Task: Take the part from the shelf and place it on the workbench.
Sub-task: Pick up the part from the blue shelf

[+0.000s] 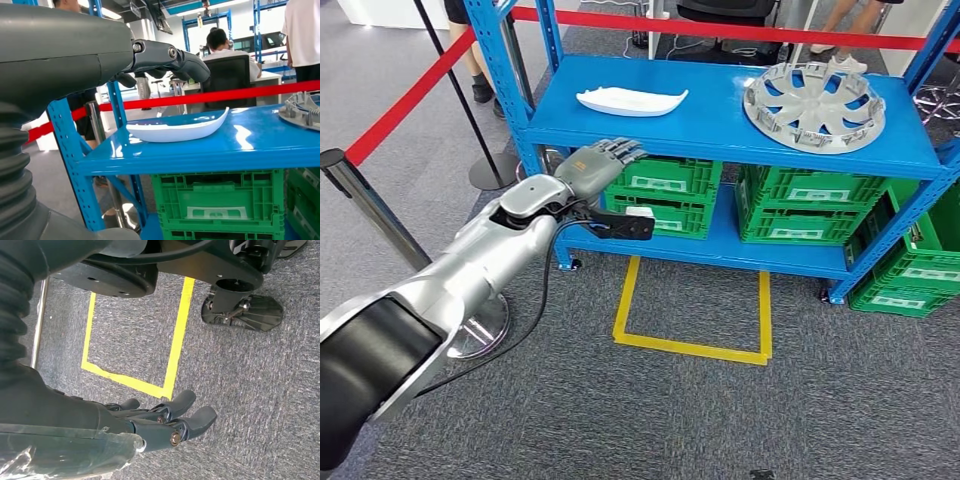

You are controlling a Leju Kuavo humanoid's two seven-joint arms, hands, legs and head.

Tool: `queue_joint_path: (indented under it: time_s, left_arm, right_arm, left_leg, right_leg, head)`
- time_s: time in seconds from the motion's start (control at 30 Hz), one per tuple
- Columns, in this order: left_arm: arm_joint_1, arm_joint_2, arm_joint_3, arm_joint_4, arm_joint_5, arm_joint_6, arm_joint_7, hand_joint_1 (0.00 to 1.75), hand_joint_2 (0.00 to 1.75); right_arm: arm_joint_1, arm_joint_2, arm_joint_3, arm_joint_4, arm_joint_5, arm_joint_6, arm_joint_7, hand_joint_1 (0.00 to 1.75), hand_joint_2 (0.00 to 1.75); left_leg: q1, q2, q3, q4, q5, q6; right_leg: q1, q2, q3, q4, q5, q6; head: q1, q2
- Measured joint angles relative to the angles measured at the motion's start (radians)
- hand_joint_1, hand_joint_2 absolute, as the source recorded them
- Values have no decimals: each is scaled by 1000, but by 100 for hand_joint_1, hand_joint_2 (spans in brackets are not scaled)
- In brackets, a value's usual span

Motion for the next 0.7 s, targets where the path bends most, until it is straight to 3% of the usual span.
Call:
queue_joint_path:
  time_s: [0.27, 0.4, 0.7]
  left_arm:
    - [-4, -6, -15, 10, 0, 1, 9, 0, 175]
    - [-5, -12, -21, 12, 2, 7, 14, 0, 0]
    - [-5, -24, -21, 15, 21, 24, 19, 0, 0]
  right_arm:
    - [2, -1, -2, 0, -4, -1, 0, 0, 175]
    - [5, -1, -3, 0, -6, -3, -2, 0, 175]
    - [9, -3, -3, 0, -11, -6, -2, 0, 175]
  left_leg:
    - [0, 0, 0, 0, 0, 0]
    - [0, 0, 0, 0, 0, 0]
    - [0, 0, 0, 0, 0, 0]
  right_leg:
    - [0, 0, 0, 0, 0, 0]
    - [0, 0, 0, 0, 0, 0]
    - [0, 0, 0, 0, 0, 0]
  head:
    - [0, 0]
    - [0, 0]
    - [0, 0]
